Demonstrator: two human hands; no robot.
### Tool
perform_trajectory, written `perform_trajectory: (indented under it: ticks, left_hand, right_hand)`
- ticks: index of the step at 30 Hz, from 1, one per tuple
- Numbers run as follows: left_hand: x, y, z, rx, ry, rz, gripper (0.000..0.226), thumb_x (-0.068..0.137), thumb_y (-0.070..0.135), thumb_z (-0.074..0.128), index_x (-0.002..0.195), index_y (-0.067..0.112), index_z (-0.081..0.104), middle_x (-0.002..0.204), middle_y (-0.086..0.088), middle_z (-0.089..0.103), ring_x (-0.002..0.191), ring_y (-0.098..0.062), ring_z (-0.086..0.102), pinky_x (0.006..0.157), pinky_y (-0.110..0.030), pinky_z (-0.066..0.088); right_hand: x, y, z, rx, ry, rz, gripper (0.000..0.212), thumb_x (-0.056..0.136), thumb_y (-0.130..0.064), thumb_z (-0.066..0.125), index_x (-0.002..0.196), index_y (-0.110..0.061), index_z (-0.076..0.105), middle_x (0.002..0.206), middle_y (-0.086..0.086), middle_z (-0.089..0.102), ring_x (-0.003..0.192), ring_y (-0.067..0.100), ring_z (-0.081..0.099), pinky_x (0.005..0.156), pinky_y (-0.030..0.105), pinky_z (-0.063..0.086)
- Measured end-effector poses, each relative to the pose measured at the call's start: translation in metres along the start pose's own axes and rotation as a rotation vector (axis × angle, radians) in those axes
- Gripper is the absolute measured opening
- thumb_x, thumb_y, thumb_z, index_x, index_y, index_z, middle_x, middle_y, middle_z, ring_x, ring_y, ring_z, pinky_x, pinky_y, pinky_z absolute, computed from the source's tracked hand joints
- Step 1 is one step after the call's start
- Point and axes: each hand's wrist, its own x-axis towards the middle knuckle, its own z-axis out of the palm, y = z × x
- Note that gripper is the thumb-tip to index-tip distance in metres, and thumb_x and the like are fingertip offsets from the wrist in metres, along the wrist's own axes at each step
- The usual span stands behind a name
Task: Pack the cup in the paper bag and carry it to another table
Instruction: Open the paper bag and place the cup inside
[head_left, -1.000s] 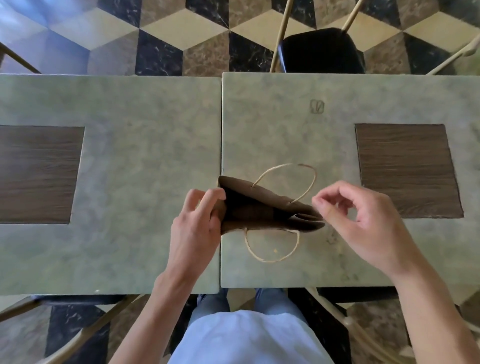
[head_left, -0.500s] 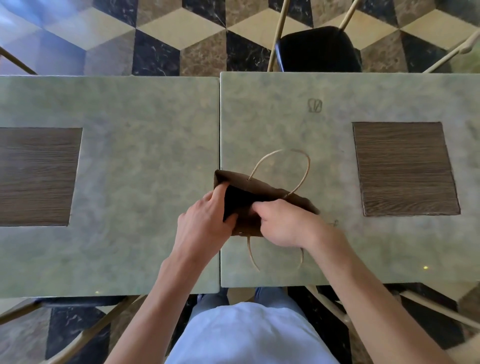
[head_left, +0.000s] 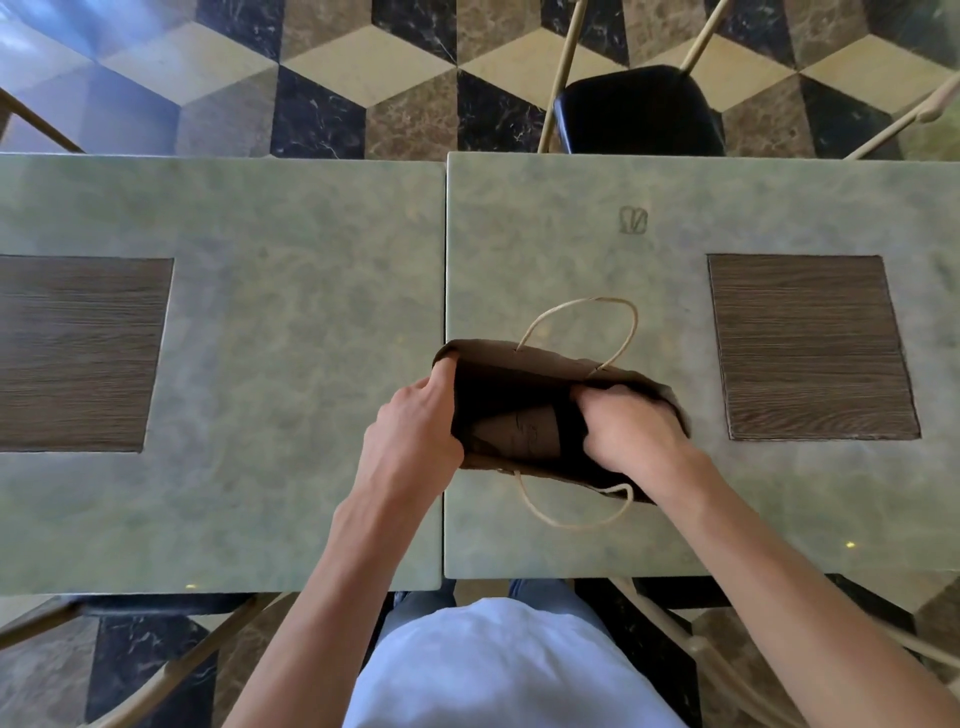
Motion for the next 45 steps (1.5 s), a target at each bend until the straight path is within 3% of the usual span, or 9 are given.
perform_trajectory:
  ticks: [5,9,16,21,27,31,35,39,45]
  left_hand:
    - [-0.003,0.001,0.0,0.115,-0.115,-0.062,0.094,0.074,0.011,0.063,0.143,0.044,0.009,0.088,0.003,0.048,0.065,-0.02,0.049,0.059,-0.035,0.044]
    - [0.0,0.002,0.002,0.063,-0.156,-0.087,0.098,0.074,0.006,0.06,0.142,0.047,0.003,0.081,0.0,0.045,0.064,-0.023,0.056,0.06,-0.04,0.055]
    - [0.004,0.005,0.002,-0.064,-0.186,-0.091,0.096,0.077,0.006,0.063,0.145,0.044,0.006,0.082,-0.011,0.053,0.056,-0.027,0.063,0.045,-0.039,0.058]
    - [0.007,0.012,0.0,-0.072,-0.199,-0.099,0.1,0.075,0.01,0.069,0.146,0.043,0.008,0.083,-0.007,0.051,0.058,-0.025,0.063,0.051,-0.043,0.06]
    - [0.004,0.015,0.005,-0.062,-0.229,-0.126,0.113,0.074,0.012,0.079,0.152,0.034,0.0,0.085,-0.004,0.045,0.062,-0.017,0.053,0.048,-0.032,0.048]
    - [0.0,0.019,0.007,-0.09,-0.246,-0.132,0.12,0.072,0.019,0.084,0.153,0.034,-0.004,0.082,0.002,0.036,0.064,-0.012,0.042,0.056,-0.027,0.039]
    - [-0.002,0.024,0.009,-0.091,-0.271,-0.115,0.12,0.074,0.019,0.083,0.153,0.034,-0.006,0.078,0.004,0.034,0.064,-0.01,0.045,0.049,-0.022,0.037]
    - [-0.005,0.024,0.006,-0.081,-0.297,-0.114,0.118,0.076,0.02,0.082,0.152,0.034,-0.007,0.078,0.004,0.034,0.064,-0.01,0.046,0.051,-0.024,0.039]
    - [-0.01,0.021,0.009,-0.085,-0.302,-0.183,0.123,0.074,0.022,0.084,0.152,0.035,-0.01,0.09,-0.005,0.043,0.064,-0.011,0.047,0.051,-0.025,0.038]
  right_hand:
    - [-0.005,0.016,0.003,-0.004,-0.02,-0.051,0.059,0.08,-0.033,0.071,0.134,-0.02,0.05,0.124,0.01,0.066,0.116,0.032,0.062,0.09,0.035,0.049]
    - [-0.004,0.024,0.006,0.016,0.025,-0.125,0.076,0.068,-0.049,0.08,0.131,-0.02,0.049,0.129,0.004,0.063,0.118,0.028,0.06,0.087,0.035,0.048]
    - [-0.005,0.05,-0.003,0.315,-0.027,-0.266,0.093,0.063,-0.035,0.091,0.142,-0.021,0.045,0.132,0.008,0.061,0.122,0.025,0.058,0.1,0.035,0.048]
    - [-0.02,0.071,0.004,0.383,0.231,-0.319,0.077,0.067,-0.02,0.091,0.134,-0.012,0.056,0.124,0.008,0.063,0.111,0.025,0.063,0.093,0.039,0.053]
    - [-0.033,0.086,0.012,-0.004,0.666,-0.297,0.077,0.049,-0.045,0.094,0.115,-0.014,0.072,0.101,0.009,0.048,0.094,0.031,0.045,0.082,0.045,0.04]
    - [-0.034,0.097,0.012,0.122,0.526,-0.201,0.089,0.052,-0.045,0.094,0.132,-0.025,0.062,0.099,0.006,0.042,0.091,0.03,0.05,0.077,0.044,0.045]
    - [-0.035,0.093,0.006,0.229,0.267,-0.124,0.104,0.068,-0.037,0.088,0.151,-0.04,0.025,0.066,-0.009,0.046,0.068,0.026,0.055,0.062,0.037,0.044]
    - [-0.037,0.086,0.006,0.265,0.199,-0.118,0.115,0.075,-0.018,0.081,0.156,-0.041,0.003,0.051,0.0,0.047,0.046,0.02,0.053,0.051,0.039,0.047]
    - [-0.039,0.081,0.008,0.335,0.214,-0.177,0.112,0.077,-0.002,0.068,0.158,-0.038,-0.001,0.047,0.004,0.047,0.043,0.024,0.054,0.051,0.042,0.052]
